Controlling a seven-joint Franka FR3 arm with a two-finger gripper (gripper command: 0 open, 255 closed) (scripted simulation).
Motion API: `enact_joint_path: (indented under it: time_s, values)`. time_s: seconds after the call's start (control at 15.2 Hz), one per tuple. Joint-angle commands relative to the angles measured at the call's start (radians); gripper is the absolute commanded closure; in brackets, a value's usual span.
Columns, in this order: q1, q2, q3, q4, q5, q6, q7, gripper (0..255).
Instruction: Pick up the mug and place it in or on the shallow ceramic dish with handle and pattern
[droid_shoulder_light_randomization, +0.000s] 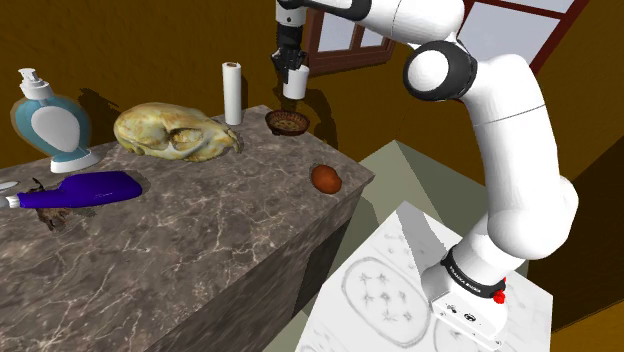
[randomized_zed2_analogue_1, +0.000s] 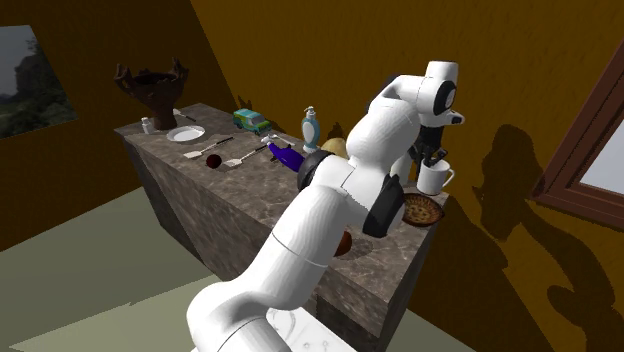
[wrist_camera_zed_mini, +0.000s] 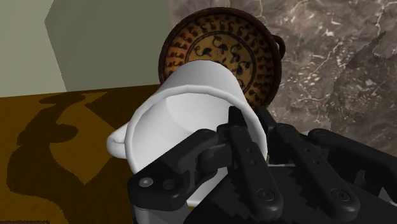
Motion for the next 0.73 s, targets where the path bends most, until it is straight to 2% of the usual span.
enact_joint_path:
  time_s: [0.0,0.66]
  values:
    - [-0.009,-0.022,0.002,-0.063,0.002,0.041,0.004,255]
    - [-0.032,-0.061,0.005,-0.267,0.003,0.203,0.022,255]
